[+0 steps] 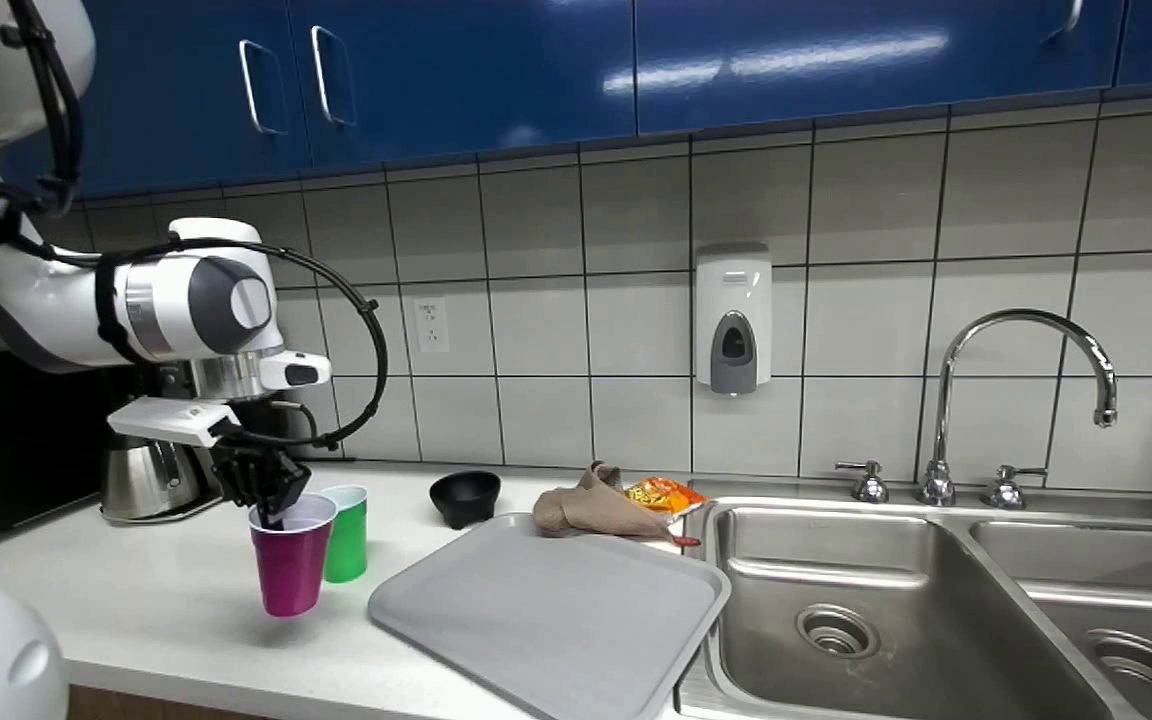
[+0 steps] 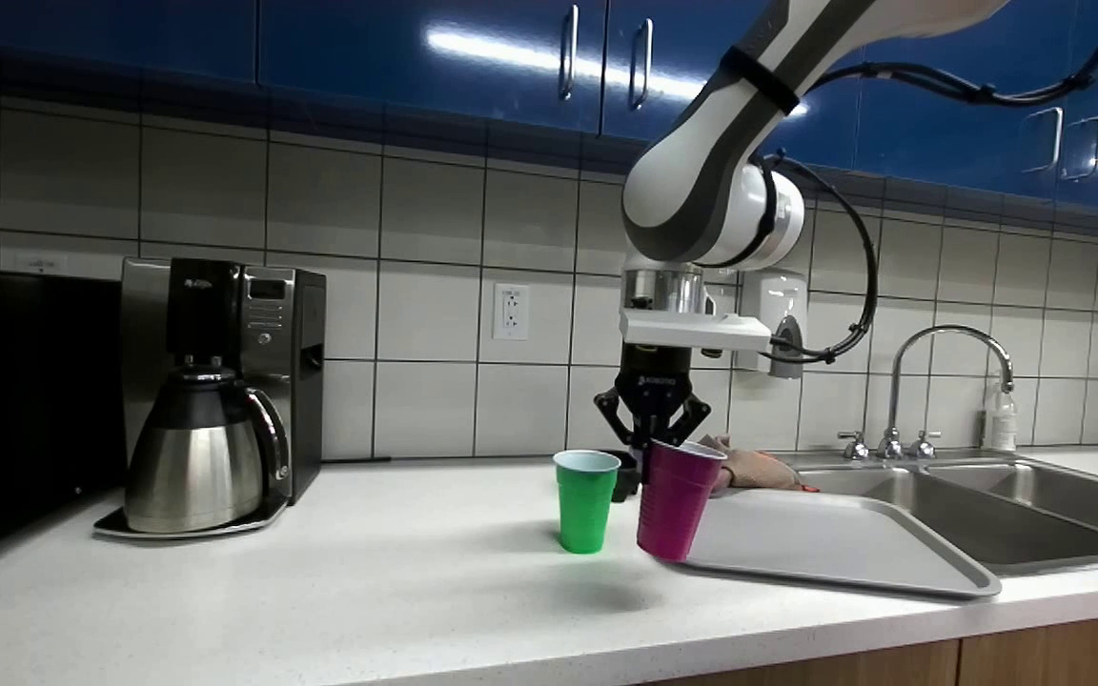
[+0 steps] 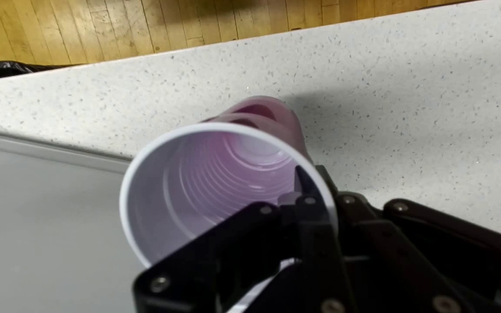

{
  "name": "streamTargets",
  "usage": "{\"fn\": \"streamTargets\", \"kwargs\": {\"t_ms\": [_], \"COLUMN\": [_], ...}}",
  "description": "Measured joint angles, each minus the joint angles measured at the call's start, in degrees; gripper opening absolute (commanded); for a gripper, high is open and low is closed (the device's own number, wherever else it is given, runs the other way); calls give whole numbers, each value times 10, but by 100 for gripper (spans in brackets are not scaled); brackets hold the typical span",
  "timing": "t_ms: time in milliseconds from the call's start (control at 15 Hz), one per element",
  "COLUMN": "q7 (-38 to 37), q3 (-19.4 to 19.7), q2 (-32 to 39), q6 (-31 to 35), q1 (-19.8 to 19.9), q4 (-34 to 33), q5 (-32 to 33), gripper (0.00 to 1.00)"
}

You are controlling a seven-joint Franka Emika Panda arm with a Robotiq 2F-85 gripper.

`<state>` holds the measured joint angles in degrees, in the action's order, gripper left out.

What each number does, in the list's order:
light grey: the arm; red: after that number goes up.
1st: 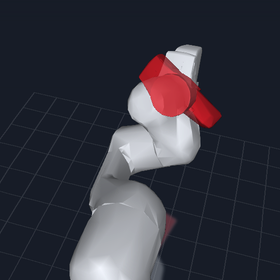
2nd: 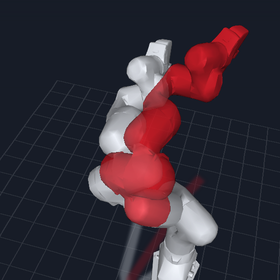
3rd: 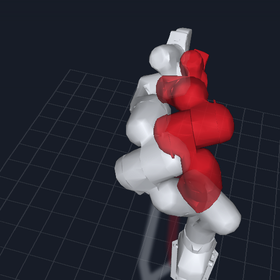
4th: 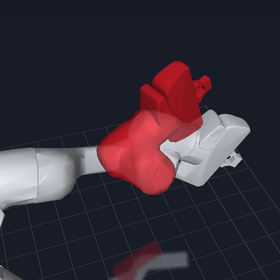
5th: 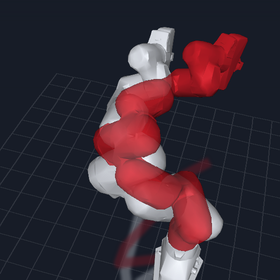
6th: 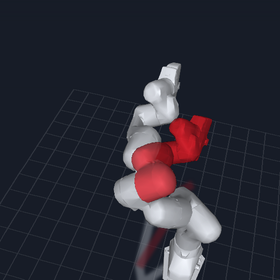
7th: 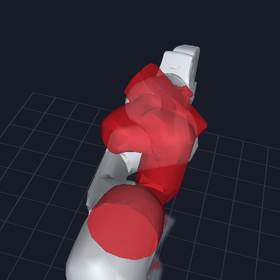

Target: Remove the green and purple cups from the tray

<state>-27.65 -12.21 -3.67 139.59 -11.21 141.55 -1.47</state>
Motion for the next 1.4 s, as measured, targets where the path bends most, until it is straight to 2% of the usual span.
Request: {"fn": "streamTargets", "kwargs": {"t_ms": [533,1133,1200,1267,1400], "q7": [-1,-1,-1,-1,-1], "q3": [-4,-4,-4,-4,-4], "q2": [53,77,77,78,78], "q6": [60,70,70,70,70], "q1": [-10,-20,-22,-23,-26], "q4": [-3,-12,-12,-12,-12], "q5": [61,70,70,70,70], "gripper": [0,0,27,28,41]}}
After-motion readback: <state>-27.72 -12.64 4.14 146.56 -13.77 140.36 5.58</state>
